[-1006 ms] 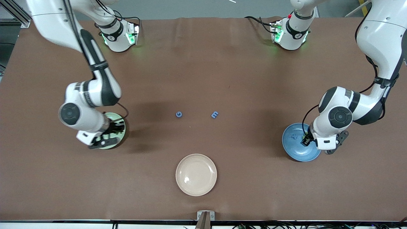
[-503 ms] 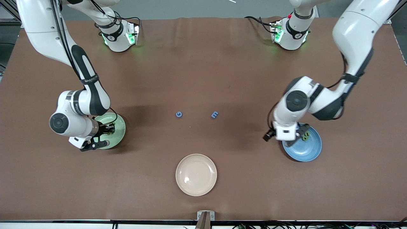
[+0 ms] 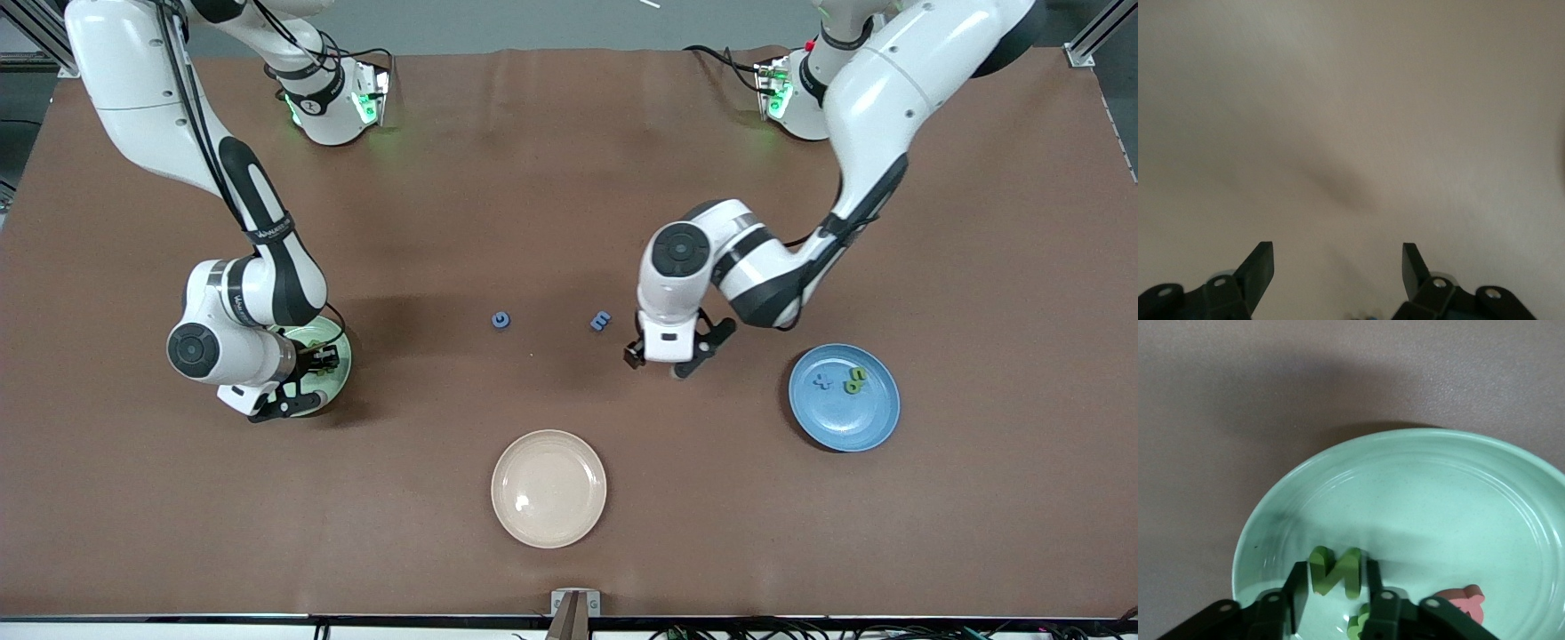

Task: Sort upper and lower case letters into plates
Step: 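Open both grippers to release the letters and move back toward the blue letters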

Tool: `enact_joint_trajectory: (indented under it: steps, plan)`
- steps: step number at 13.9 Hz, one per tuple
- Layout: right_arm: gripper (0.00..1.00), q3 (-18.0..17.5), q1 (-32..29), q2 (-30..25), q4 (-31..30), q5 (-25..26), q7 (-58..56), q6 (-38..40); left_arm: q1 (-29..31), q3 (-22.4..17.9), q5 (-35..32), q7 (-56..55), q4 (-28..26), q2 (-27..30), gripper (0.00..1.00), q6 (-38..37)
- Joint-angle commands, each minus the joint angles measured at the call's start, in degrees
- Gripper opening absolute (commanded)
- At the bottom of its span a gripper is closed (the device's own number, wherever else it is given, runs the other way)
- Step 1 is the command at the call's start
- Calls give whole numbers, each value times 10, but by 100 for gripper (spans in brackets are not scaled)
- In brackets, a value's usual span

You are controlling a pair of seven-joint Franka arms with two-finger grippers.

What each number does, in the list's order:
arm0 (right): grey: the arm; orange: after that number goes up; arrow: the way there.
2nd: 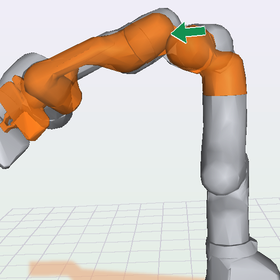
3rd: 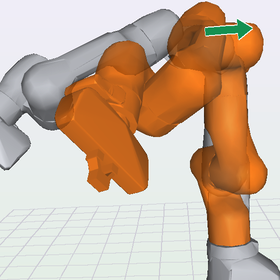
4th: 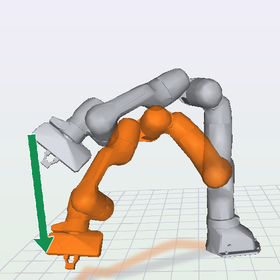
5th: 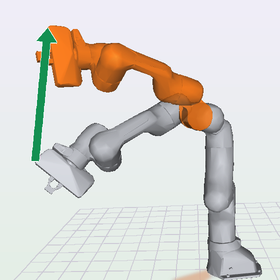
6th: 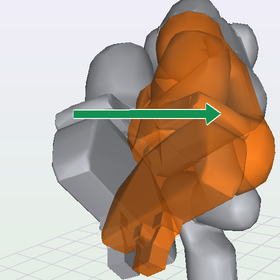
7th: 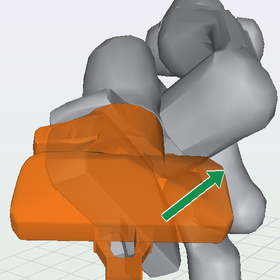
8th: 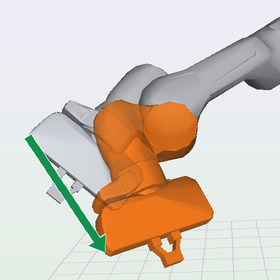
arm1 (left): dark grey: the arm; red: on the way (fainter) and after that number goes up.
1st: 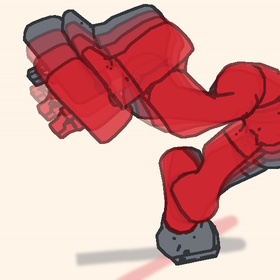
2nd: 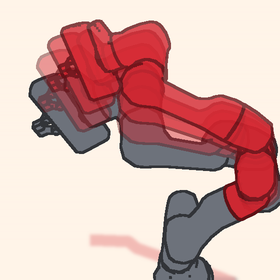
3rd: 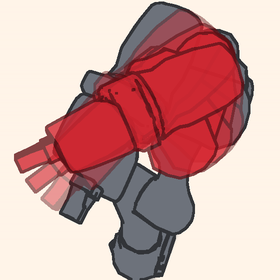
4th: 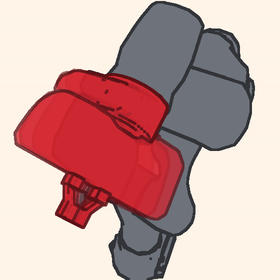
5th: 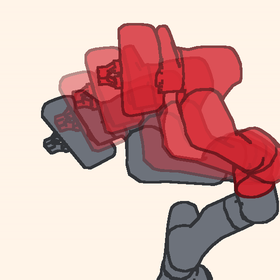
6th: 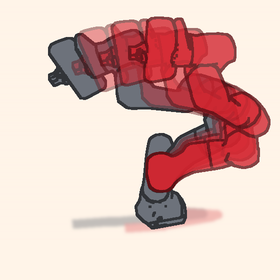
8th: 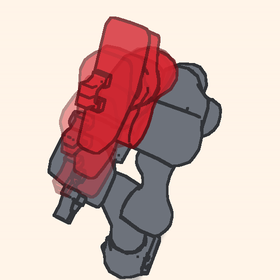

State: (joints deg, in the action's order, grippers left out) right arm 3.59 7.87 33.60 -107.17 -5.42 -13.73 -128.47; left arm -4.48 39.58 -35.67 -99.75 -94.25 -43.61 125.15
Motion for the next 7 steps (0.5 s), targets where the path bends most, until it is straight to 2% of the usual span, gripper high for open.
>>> enact_joint_trajectory:
  steps: [1, 4, 7]
  plan:
    - [100, -2, 3, -35, 20, -6, 12, 60, -57, -24, -2, -35, 55, -41, 83, -6]
    - [100, -7, 35, -60, 67, -24, 113, 154, -81, -31, -2, -56, 56, -53, 81, -3]
    - [100, -7, 111, -69, 63, -28, 262, 148, -87, -31, 6, -62, 48, -62, 78, 1]
